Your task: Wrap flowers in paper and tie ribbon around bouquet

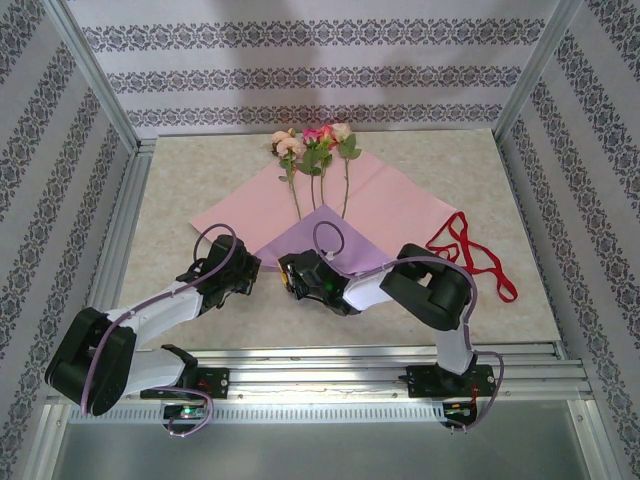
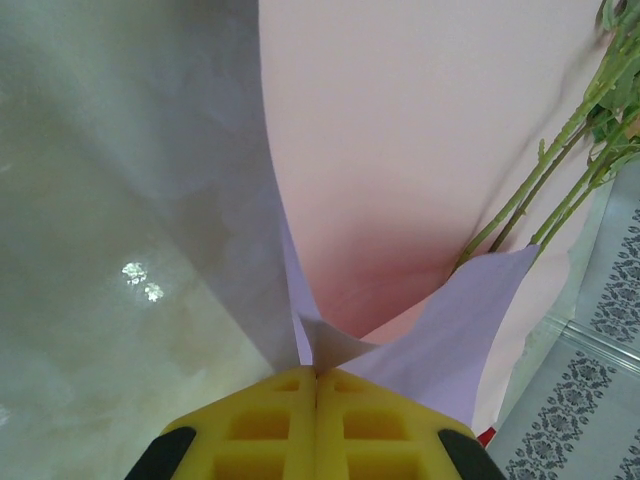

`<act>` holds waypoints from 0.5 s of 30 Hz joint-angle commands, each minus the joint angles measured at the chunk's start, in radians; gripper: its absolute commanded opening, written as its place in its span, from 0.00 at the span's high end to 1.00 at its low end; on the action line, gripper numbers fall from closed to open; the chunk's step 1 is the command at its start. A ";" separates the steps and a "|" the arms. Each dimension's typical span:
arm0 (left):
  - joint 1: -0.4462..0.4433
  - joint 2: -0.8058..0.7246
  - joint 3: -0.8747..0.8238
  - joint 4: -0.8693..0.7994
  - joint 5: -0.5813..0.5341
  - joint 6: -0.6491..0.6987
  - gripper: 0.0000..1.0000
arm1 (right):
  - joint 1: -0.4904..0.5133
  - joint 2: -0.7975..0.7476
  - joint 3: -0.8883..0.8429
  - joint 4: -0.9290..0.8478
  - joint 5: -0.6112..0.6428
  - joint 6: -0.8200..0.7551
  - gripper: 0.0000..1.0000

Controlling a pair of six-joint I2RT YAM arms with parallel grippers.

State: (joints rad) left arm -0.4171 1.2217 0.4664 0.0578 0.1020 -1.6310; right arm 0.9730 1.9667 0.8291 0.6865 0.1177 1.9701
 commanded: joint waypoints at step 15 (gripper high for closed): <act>0.047 -0.084 -0.036 -0.061 0.032 0.003 0.81 | -0.016 0.041 0.022 0.038 0.040 0.002 1.00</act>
State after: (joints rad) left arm -0.3893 1.1732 0.4458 0.0444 0.1307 -1.6299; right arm 0.9623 2.0003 0.8352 0.7551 0.1448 1.9762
